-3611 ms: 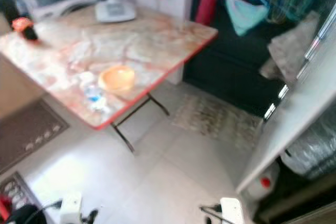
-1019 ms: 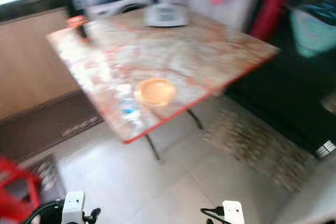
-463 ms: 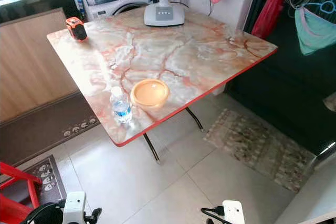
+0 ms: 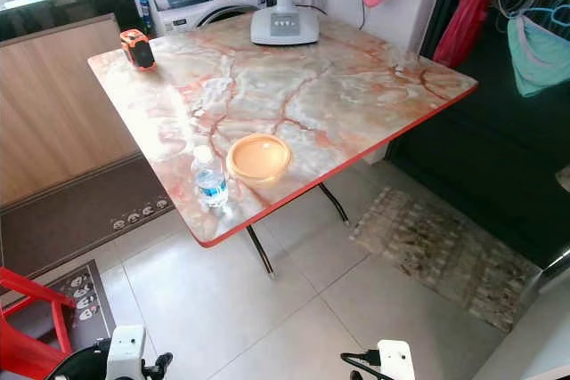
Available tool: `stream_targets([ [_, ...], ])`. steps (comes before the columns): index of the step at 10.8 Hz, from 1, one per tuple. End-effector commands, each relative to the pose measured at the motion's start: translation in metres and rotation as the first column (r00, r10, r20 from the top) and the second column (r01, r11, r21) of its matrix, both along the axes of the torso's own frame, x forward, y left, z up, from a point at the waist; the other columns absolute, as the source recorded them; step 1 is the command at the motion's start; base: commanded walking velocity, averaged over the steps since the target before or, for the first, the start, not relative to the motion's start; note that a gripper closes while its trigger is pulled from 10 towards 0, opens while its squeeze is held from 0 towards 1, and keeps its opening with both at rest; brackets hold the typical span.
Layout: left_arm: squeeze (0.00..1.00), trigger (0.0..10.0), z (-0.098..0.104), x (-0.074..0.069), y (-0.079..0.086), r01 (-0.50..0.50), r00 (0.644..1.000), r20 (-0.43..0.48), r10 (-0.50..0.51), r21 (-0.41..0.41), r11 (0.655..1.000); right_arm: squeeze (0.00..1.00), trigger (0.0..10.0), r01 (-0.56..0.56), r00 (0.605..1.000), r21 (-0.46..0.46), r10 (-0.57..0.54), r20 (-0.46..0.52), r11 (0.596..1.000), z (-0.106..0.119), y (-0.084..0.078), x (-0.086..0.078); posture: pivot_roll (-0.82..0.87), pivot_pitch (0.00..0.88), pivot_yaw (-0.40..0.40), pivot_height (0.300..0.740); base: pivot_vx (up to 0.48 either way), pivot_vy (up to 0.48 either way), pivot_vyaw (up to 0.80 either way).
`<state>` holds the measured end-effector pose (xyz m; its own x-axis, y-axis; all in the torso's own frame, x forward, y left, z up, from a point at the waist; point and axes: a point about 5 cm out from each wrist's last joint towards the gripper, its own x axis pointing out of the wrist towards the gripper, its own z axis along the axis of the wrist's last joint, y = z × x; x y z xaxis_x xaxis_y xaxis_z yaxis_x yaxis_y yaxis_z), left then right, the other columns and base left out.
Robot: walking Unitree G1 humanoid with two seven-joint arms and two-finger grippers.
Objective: Restocking fridge
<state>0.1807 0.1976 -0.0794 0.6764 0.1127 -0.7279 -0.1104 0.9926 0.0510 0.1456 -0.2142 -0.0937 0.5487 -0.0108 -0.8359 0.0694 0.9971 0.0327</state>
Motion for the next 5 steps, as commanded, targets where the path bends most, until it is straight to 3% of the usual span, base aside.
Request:
stream_targets([
  [1, 0.00, 10.0, -0.0004, -0.0040, 0.0234, -0.130, 0.990, -0.064, 0.128, -0.026, 0.991, 0.00, 10.0, 0.062, 0.994, 0.075, -0.068, 0.082, 0.995, 0.0227, 0.0156, 0.0600, 0.00, 0.000, -0.035, 0.740, 0.000, 0.000, 0.00],
  [4, 0.00, 10.0, -0.0007, -0.0045, 0.0234, -0.123, 0.990, -0.068, 0.121, -0.024, 0.992, 0.00, 10.0, 0.063, 0.994, 0.077, -0.069, 0.079, 0.995, 0.0223, 0.0158, 0.0594, -0.01, 0.000, -0.031, 0.740, 0.000, 0.000, 0.00],
  [5, 0.00, 10.0, -0.0045, -0.0121, 0.0238, -0.087, 0.990, -0.110, 0.086, -0.011, 0.996, 0.00, 10.0, 0.035, 0.997, 0.093, -0.041, 0.060, 0.995, 0.0189, 0.0173, 0.0531, 0.00, 0.000, -0.033, 0.740, 0.000, 0.000, 0.00],
])
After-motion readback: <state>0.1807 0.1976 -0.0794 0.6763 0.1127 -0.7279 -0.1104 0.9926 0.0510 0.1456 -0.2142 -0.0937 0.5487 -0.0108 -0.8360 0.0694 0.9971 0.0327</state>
